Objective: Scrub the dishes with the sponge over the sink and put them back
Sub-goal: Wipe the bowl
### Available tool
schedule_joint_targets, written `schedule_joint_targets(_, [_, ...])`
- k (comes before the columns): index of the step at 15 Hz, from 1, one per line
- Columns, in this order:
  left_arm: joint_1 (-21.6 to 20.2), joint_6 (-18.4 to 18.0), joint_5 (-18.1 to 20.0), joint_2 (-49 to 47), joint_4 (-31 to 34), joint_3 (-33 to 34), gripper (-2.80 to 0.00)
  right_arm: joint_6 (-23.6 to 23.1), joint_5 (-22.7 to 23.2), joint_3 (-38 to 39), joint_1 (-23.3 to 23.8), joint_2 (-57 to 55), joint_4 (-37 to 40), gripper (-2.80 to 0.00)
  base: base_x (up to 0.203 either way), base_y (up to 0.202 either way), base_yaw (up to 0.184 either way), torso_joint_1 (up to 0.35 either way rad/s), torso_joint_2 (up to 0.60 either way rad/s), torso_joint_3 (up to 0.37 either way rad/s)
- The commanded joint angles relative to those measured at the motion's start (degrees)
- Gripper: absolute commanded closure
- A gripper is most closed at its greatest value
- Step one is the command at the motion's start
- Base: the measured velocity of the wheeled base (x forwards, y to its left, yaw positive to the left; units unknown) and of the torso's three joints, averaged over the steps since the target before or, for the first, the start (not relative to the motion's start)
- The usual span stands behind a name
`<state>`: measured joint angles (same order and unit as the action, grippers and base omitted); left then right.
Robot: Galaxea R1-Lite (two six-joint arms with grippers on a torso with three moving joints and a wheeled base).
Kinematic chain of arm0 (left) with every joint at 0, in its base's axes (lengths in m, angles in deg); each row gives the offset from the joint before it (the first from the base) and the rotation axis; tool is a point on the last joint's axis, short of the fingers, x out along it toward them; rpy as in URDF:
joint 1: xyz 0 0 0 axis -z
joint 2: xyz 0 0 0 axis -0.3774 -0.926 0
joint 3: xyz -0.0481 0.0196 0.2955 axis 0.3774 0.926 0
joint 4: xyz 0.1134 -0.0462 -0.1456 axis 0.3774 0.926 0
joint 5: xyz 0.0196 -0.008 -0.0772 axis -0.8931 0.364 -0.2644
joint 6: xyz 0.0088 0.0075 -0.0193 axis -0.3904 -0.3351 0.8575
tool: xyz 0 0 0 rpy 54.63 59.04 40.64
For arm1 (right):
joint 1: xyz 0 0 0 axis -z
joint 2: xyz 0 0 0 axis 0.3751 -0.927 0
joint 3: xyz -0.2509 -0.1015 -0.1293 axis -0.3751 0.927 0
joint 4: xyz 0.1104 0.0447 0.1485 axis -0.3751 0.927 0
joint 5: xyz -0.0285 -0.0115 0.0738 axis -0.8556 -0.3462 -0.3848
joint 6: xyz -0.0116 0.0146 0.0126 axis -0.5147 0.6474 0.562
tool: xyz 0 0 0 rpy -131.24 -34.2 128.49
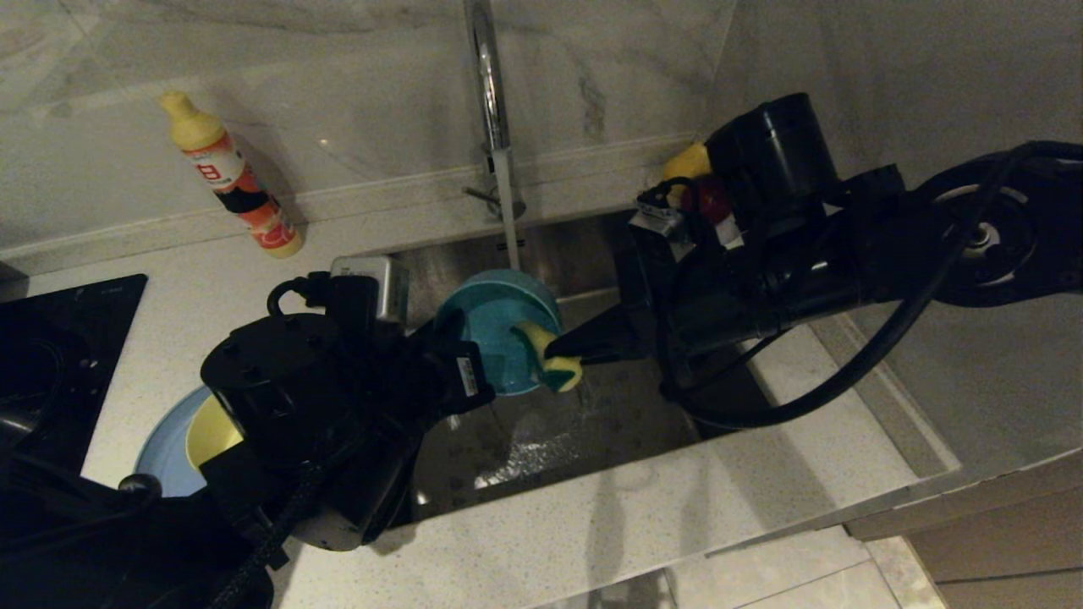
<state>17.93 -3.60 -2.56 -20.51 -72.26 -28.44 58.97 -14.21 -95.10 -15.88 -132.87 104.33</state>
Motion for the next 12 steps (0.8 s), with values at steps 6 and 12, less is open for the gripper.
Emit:
schedule_joint_targets(6, [1.05,-0.15,-0.18,1.87,-0.45,2.01,0.0,0.34,0.11,-5.37,2.31,-3.51,0.33,0.0,0.0,0.0,0.0,0.0,0.0,0.0])
schedule_joint_targets(12, [1.34,-0.24,0.92,1.89,-0.39,3.85,0.0,0.19,0.19,-8.0,3.98,-3.68,0.26,0.0,0.0,0.0,0.0,0.0,0.0,0.0])
